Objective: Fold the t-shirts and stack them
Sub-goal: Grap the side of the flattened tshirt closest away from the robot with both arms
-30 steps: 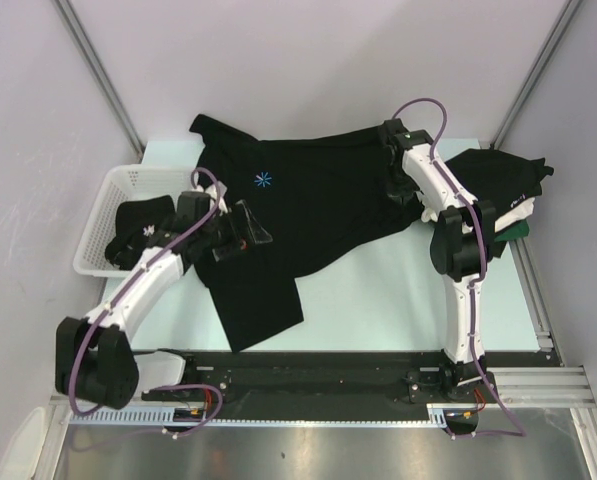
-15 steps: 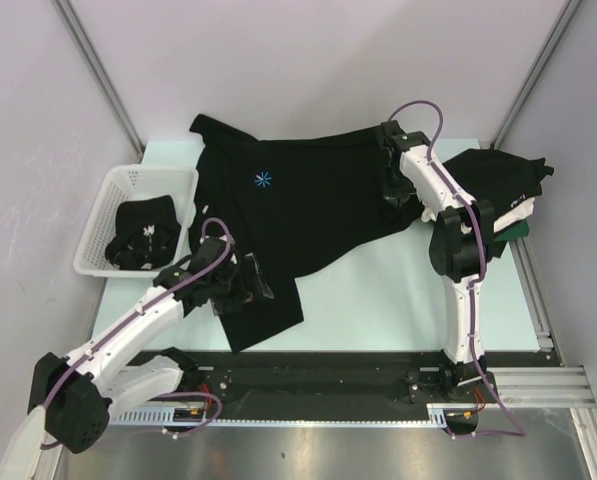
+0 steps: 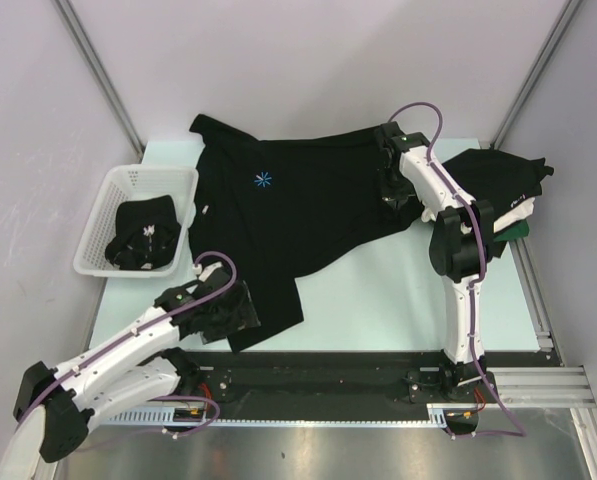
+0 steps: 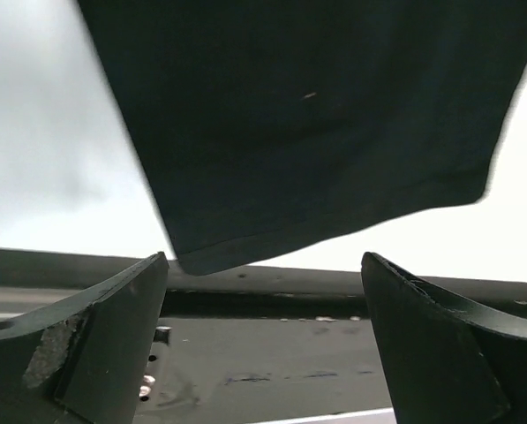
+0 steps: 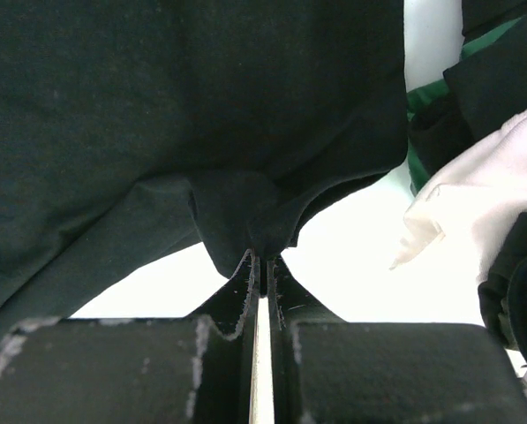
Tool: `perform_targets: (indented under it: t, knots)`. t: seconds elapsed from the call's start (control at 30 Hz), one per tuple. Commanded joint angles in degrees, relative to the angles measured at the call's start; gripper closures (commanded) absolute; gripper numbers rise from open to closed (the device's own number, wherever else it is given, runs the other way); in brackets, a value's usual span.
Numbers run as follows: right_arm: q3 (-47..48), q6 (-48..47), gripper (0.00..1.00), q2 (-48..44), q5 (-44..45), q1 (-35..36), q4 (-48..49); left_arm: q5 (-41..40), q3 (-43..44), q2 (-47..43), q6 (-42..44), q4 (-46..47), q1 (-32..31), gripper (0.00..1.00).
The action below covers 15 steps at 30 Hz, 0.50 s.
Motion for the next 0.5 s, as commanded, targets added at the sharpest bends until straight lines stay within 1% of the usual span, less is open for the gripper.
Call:
perform_targets:
  t: [0.0, 0.2, 0.37, 0.47]
  knots:
    - [0.2, 0.7, 1.00, -3.3, -0.7, 0.5, 0.2, -2.3, -2.5, -1.1, -4.7, -2.4, -1.4, 0.05]
    - [0.9, 0.8, 1.00, -2.7, -0.7, 0.8, 0.0, -3.6, -3.9, 1.0, -2.7, -0.8, -1.6, 0.04]
    - [0.4, 0.6, 1.00, -3.4, 0.0, 0.8, -0.1, -4.6, -4.0, 3.1, -0.9, 2.8, -1.6, 0.05]
    - [0.1, 0.7, 1.00, -3.8, 0.0, 0.6, -0.1, -3.9, -3.4, 5.8, 0.4, 5.1, -1.6, 0.05]
